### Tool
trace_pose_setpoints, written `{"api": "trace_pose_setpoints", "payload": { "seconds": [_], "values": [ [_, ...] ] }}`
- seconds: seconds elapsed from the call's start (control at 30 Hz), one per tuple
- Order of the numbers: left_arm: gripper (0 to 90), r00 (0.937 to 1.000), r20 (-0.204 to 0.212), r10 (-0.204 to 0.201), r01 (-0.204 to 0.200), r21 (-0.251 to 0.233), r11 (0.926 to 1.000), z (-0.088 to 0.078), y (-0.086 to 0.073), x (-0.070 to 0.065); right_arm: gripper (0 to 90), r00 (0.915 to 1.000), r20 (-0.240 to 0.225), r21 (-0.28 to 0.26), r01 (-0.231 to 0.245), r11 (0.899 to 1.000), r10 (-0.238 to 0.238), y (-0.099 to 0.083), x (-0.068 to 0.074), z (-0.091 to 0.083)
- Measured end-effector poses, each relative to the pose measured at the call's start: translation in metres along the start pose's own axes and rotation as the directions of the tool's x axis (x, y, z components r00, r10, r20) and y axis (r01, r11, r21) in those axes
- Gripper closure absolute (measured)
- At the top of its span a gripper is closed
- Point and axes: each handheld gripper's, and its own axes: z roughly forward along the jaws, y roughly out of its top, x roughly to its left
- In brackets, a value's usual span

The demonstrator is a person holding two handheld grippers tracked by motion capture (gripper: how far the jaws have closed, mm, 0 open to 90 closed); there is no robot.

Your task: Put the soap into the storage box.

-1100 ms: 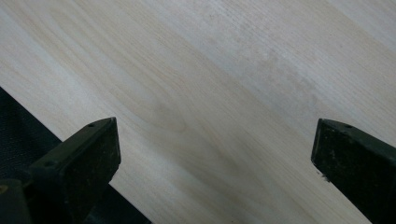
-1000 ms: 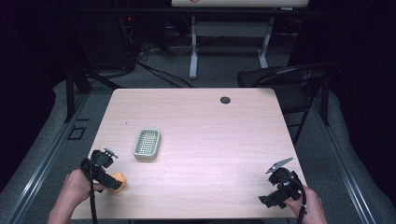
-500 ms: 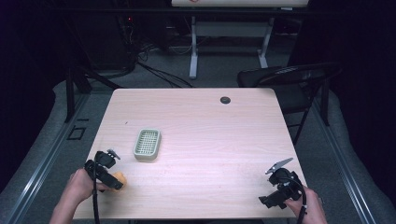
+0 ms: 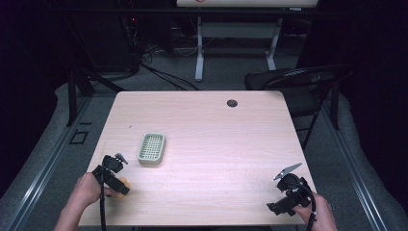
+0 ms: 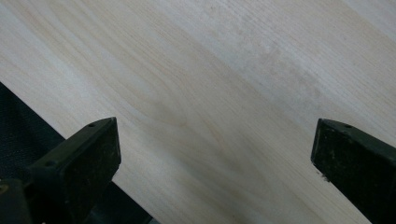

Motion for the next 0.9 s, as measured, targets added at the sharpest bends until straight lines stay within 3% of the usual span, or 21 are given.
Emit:
{"api": "trace_pose_setpoints", "payload": {
  "seconds": [0.43, 0.9],
  "values": [
    [26.0, 0.9999, -0.003, 0.011, -0.011, 0.013, 0.9999, 0.0046, 0.0022, -0.0053, 1.1, 1.0, 0.001, 0.006, -0.004, 1.0, 0.004, -0.0003, 0.0, -0.0002],
    [26.4, 1.0, -0.002, 0.006, -0.006, 0.012, 0.9999, 0.0055, 0.0016, -0.0052, 1.2, 0.9999, -0.01, 0.009, -0.003, 1.0, 0.003, -0.0002, 0.0004, 0.0004]
  ]
}}
